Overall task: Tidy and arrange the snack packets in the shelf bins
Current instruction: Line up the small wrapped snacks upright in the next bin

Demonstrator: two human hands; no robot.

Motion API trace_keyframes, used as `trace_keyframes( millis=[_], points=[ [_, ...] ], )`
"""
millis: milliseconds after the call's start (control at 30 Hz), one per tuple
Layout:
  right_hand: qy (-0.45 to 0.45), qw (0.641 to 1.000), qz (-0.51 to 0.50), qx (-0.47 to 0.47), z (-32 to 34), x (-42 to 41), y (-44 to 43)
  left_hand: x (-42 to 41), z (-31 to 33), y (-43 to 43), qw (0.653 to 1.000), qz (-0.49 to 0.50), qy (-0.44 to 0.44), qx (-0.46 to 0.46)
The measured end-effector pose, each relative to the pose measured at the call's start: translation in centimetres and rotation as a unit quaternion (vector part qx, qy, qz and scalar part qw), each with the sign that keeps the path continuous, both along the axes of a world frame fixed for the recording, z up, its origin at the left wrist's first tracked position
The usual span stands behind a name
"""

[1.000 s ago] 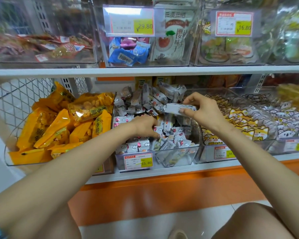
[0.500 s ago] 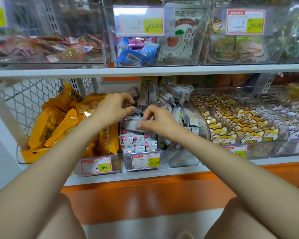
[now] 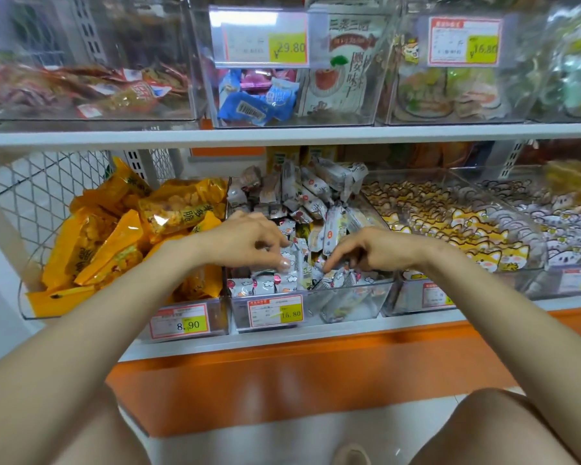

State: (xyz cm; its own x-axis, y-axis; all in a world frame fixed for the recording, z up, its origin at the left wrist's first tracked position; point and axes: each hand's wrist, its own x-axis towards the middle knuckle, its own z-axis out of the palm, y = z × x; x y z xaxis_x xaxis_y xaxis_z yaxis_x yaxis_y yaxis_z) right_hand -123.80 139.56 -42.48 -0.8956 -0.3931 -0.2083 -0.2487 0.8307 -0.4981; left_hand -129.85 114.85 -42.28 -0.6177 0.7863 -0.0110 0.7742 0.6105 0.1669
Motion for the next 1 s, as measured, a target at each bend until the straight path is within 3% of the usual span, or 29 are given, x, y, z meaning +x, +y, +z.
trace_keyframes(
  millis=[167,267,500,633,733,833,1000],
  points=[
    [-0.028,0.995,-0.006,-0.099,0.1,0.5,-0.5,-0.5,0.2,1.6,0.998,0.022,0.024,0.059],
    [-0.049,0.997,0.013,-0.053,0.0,0.7,-1.2,-1.2,-0.3,3.7,0.997,0.059,0.048,0.019],
    [0.015,0.999,-0.010,-0.045,-1.5,0.3,-2.6,-3.6,-2.2,7.0,0.984,0.141,0.057,-0.089],
    [0.060,0.994,-0.054,-0.067,-2.6,-0.1,-3.1,-4.1,-2.4,7.5,0.983,0.162,0.041,-0.080],
    [0.065,0.981,-0.097,-0.154,-2.8,-0.5,-3.1,-4.1,-2.5,7.7,0.982,0.180,0.031,-0.049],
    [0.032,0.970,-0.105,-0.215,-2.9,-0.6,-3.2,-4.0,-2.4,7.6,0.984,0.168,0.027,-0.042],
    [0.002,0.983,-0.087,-0.163,-3.0,-0.4,-3.9,-3.7,-1.6,6.9,0.996,0.089,0.012,-0.024]
  ],
)
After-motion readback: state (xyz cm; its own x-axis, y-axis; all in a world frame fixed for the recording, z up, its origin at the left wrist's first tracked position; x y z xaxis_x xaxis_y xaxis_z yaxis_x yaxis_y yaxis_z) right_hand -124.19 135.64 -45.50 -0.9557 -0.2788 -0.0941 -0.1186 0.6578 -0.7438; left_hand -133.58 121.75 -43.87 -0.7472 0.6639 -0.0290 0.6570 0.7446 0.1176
